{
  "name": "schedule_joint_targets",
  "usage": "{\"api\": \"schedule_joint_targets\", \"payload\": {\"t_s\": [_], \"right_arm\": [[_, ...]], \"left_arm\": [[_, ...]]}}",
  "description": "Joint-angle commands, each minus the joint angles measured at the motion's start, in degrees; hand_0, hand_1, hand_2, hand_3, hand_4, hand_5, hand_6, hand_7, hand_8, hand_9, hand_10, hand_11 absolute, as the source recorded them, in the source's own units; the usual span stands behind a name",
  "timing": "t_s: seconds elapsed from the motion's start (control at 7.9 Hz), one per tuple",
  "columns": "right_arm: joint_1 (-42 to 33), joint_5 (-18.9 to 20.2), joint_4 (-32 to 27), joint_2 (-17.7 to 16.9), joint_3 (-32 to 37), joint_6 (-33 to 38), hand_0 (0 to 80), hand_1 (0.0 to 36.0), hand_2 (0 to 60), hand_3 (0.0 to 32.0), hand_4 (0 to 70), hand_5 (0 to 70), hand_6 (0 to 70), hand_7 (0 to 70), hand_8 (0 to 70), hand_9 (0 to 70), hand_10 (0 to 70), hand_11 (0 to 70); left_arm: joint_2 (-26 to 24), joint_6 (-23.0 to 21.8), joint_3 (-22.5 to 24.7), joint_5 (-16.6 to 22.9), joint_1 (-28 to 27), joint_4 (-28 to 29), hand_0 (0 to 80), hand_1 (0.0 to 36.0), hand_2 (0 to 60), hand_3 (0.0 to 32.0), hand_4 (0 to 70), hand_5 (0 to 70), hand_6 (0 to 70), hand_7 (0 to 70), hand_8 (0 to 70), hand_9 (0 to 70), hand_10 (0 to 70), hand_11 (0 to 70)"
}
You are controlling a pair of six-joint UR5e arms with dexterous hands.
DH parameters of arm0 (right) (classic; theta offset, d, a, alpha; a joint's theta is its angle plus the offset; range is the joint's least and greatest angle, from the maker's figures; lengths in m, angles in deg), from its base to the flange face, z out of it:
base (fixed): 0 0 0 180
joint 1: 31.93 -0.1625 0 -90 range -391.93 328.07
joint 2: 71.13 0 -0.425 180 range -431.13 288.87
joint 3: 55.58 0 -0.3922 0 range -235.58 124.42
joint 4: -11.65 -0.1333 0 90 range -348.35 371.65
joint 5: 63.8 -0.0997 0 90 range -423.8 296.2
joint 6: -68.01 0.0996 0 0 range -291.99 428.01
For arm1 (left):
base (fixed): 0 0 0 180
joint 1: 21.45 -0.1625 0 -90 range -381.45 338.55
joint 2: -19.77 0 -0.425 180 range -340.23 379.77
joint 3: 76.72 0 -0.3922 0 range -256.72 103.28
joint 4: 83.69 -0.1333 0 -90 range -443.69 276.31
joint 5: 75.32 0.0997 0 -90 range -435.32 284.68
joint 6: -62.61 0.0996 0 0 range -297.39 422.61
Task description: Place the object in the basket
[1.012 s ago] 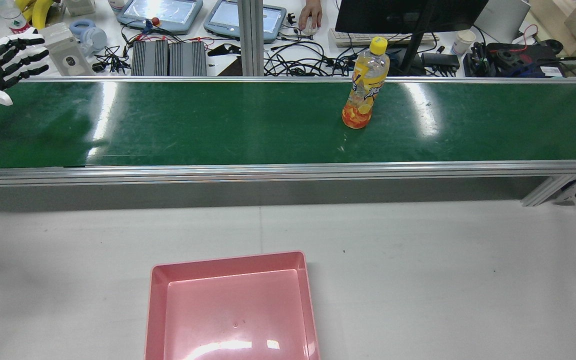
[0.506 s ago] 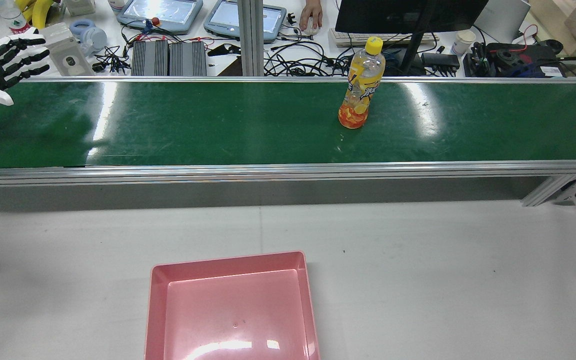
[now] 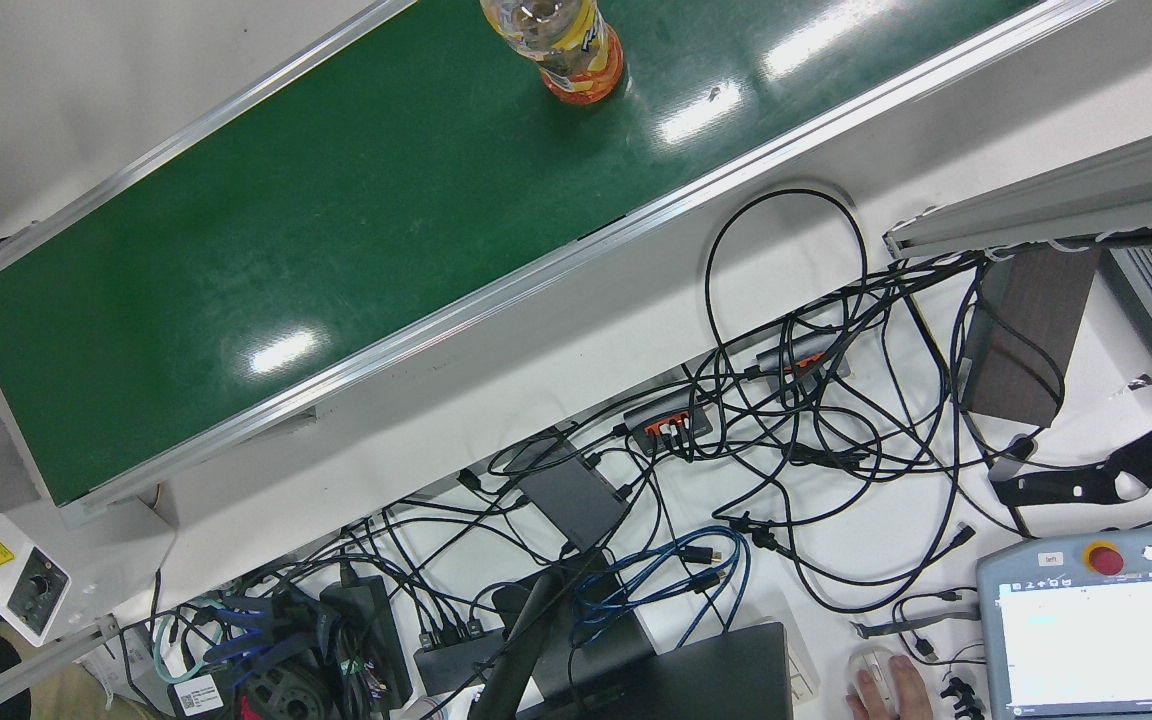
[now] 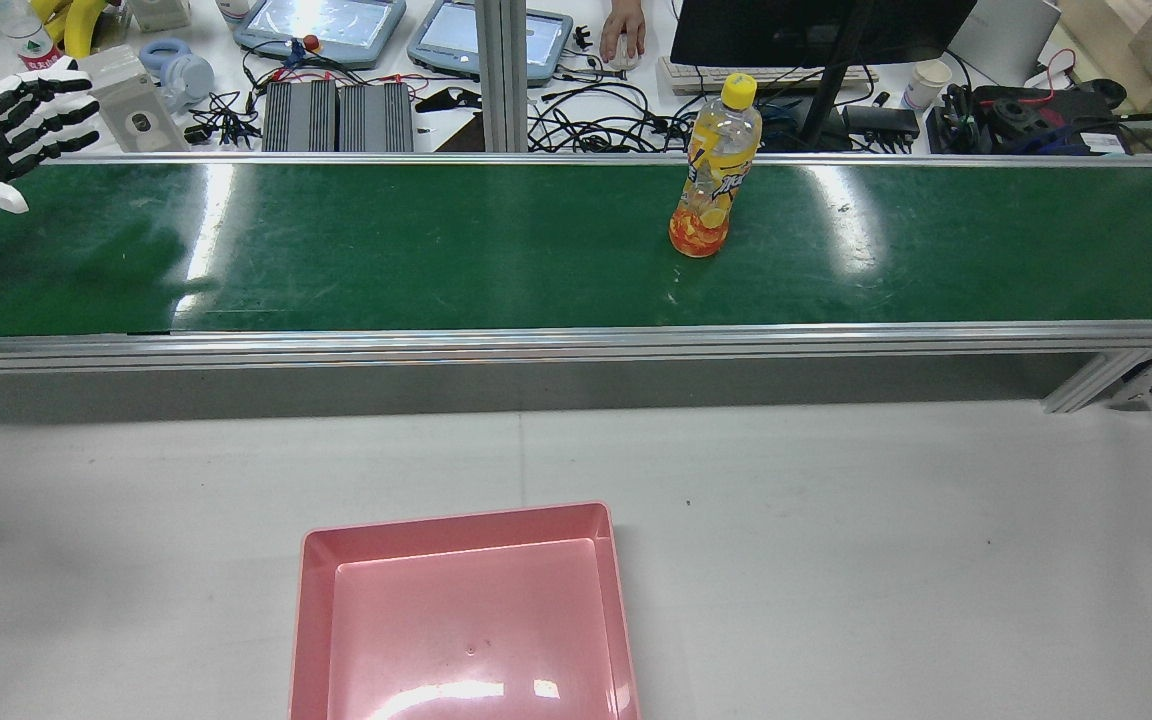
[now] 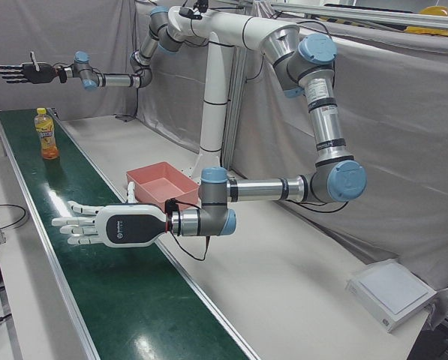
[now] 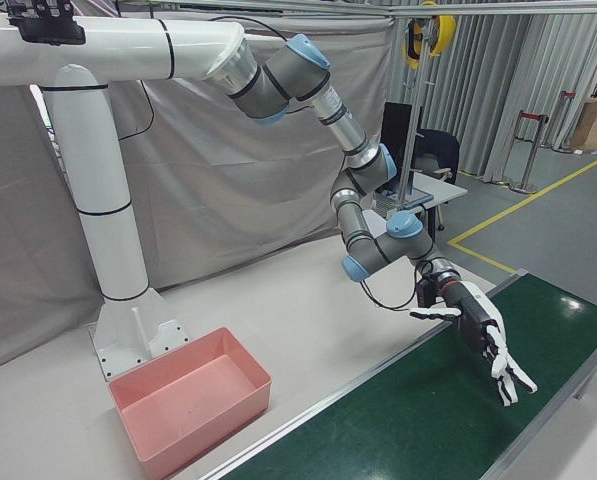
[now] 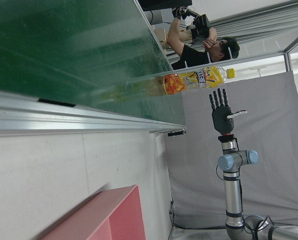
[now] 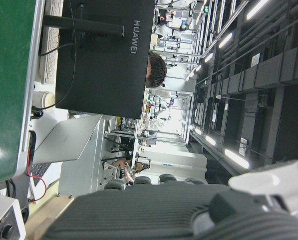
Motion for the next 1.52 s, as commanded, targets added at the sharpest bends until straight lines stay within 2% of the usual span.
{"api": "schedule_joint_targets", "payload": {"t_s": [0.0, 1.39], "right_arm": [[0.0, 0.0, 0.0, 0.0, -0.1, 0.0, 0.0, 0.0, 0.0, 0.0, 0.0, 0.0, 0.0, 0.0, 0.0, 0.0, 0.0, 0.0], [0.0, 0.0, 0.0, 0.0, -0.1, 0.0, 0.0, 0.0, 0.0, 0.0, 0.0, 0.0, 0.0, 0.0, 0.0, 0.0, 0.0, 0.0]], "left_arm": [[0.0, 0.0, 0.0, 0.0, 0.1, 0.0, 49.0, 8.6, 0.0, 5.4, 12.3, 23.7, 1.8, 0.8, 9.2, 9.3, 7.2, 11.5], [0.0, 0.0, 0.0, 0.0, -0.1, 0.0, 49.0, 8.5, 0.0, 5.4, 12.5, 25.0, 1.9, 0.7, 9.0, 9.0, 7.4, 11.8]]}}
